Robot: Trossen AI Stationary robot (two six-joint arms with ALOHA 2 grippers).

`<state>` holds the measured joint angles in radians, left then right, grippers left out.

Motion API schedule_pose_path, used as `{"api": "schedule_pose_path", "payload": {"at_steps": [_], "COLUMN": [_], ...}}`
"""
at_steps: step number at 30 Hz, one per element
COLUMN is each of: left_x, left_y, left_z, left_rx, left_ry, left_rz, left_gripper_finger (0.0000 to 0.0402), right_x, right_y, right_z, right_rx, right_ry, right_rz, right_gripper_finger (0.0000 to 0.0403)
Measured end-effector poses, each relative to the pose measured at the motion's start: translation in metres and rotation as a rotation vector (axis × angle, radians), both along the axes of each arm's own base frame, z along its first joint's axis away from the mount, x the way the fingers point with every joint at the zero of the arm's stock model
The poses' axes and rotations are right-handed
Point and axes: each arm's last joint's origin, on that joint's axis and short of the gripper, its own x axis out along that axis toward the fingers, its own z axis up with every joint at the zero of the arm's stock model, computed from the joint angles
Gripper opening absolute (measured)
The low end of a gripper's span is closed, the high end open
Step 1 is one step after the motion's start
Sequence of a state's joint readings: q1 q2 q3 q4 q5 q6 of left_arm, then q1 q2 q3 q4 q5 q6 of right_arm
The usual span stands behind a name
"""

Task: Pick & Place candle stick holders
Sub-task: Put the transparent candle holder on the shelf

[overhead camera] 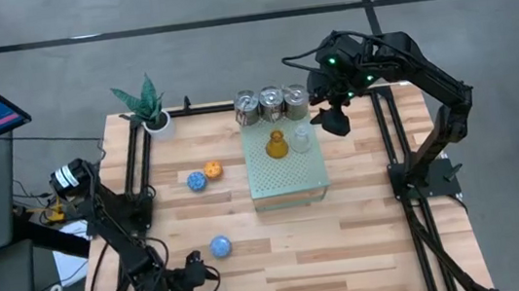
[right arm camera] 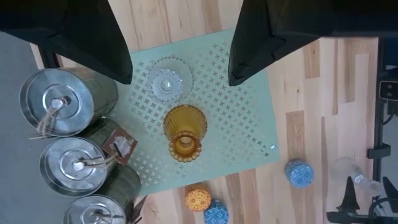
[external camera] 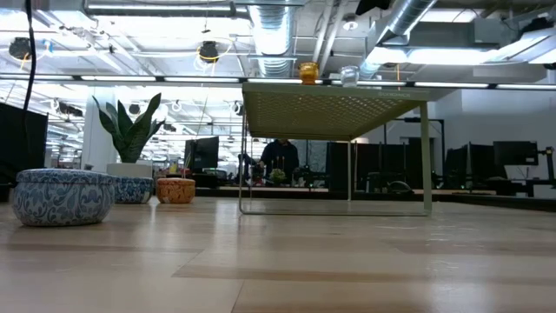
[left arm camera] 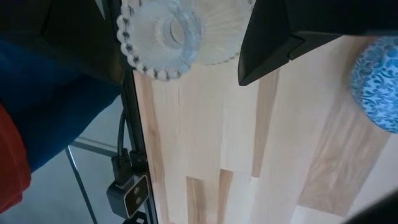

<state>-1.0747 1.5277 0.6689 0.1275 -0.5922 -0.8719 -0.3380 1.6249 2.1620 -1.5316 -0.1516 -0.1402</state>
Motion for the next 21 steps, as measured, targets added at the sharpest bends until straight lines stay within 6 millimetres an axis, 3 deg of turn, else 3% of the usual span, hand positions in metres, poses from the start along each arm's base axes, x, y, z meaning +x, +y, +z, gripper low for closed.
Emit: {"api": "schedule_pose_path", "payload": {"at_steps": [11, 21], "left_x": [-0.0013, -0.0007], "left_y": [-0.0033, -0.0026], "left_z": [-0.0057, -0.0037], "left_rx": [0.015, 0.051], "left_ry": [0.002, -0.018], "left_rz": [-0.007, -0.034], "left_gripper_finger": [0.0315, 0.0246], "right_x": [-0.0006, -0.0010], "right_y": [-0.0016, -0.0030], "right_z": [0.0000, 0.0000], "right_rx": [0.002, 0.002], "right_ry": [0.000, 0.000], "right_rz": [-0.008, -0.014], "right_gripper_finger": [0.0256, 0.0256]}}
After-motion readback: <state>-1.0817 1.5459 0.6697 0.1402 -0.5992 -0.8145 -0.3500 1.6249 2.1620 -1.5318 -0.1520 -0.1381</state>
